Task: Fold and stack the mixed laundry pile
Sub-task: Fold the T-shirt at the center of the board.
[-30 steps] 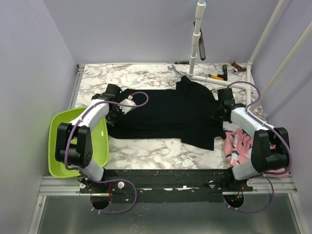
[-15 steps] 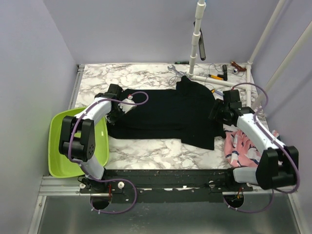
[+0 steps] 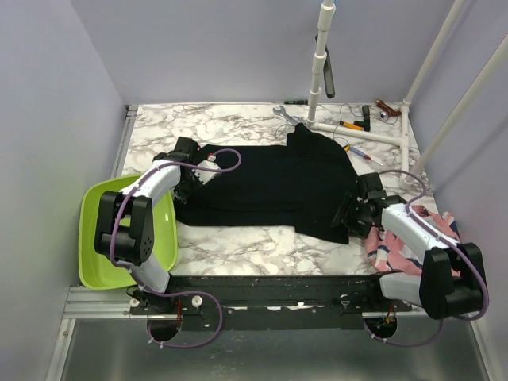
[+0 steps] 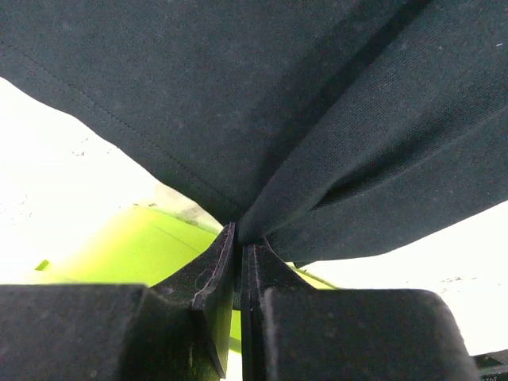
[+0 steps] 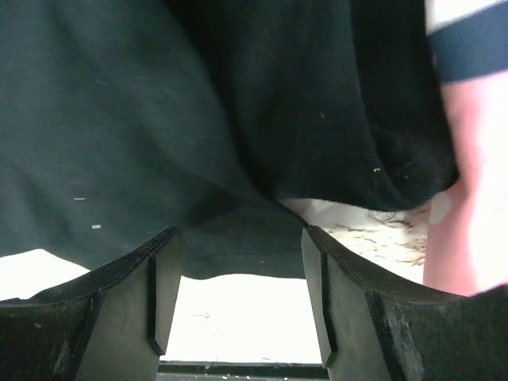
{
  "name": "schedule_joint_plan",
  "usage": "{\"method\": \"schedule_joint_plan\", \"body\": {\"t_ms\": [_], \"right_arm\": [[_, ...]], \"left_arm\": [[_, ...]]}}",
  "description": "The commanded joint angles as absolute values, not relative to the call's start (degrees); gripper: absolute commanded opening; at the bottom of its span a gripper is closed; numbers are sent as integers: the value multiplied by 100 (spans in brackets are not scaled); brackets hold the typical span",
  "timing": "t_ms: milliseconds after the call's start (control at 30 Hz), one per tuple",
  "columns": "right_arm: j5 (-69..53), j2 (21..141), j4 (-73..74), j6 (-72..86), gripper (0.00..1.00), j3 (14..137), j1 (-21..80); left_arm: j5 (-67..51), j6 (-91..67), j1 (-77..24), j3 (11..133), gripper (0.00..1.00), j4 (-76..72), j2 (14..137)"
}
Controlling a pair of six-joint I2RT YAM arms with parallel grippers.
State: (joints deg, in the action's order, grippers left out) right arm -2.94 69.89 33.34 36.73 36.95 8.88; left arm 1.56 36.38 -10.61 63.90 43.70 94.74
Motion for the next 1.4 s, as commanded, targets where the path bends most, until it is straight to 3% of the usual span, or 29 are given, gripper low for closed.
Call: {"method": "schedule_joint_plan", "body": {"t_ms": [0, 167, 233, 400, 467, 533, 800, 1033, 1367], "right_arm": [[-468, 7365, 3124, 4097, 67, 3376, 1071], [381, 7785, 3372, 4209, 67, 3592, 1377], [688, 7892, 3462, 4198, 62, 3663, 1440], [532, 7868, 3522, 4035, 20, 3806, 1437], [552, 7714, 3690, 3959, 7, 3969, 1439], [554, 7531, 3986, 3848, 1, 4213, 1446], [164, 7328, 4280, 3194, 1, 5813, 1441], [368, 8729, 3775, 2617, 1, 7277, 1324], [-113, 10225, 3186, 2440, 1, 8174, 1117]], "left_arm": [[158, 3686, -1002, 6258, 11, 4195, 9306], [148, 3709, -919, 6300, 11, 4181, 9309], [83, 3709, -897, 6293, 11, 4197, 9271], [2, 3735, -830, 6245, 11, 4260, 9160], [5, 3735, -816, 6241, 11, 4278, 9141], [5, 3727, -813, 6248, 11, 4301, 9144], [8, 3684, -809, 6358, 11, 4398, 9202], [0, 3601, -809, 6523, 11, 4521, 9327], [78, 3524, -809, 6662, 12, 4501, 9629]]}}
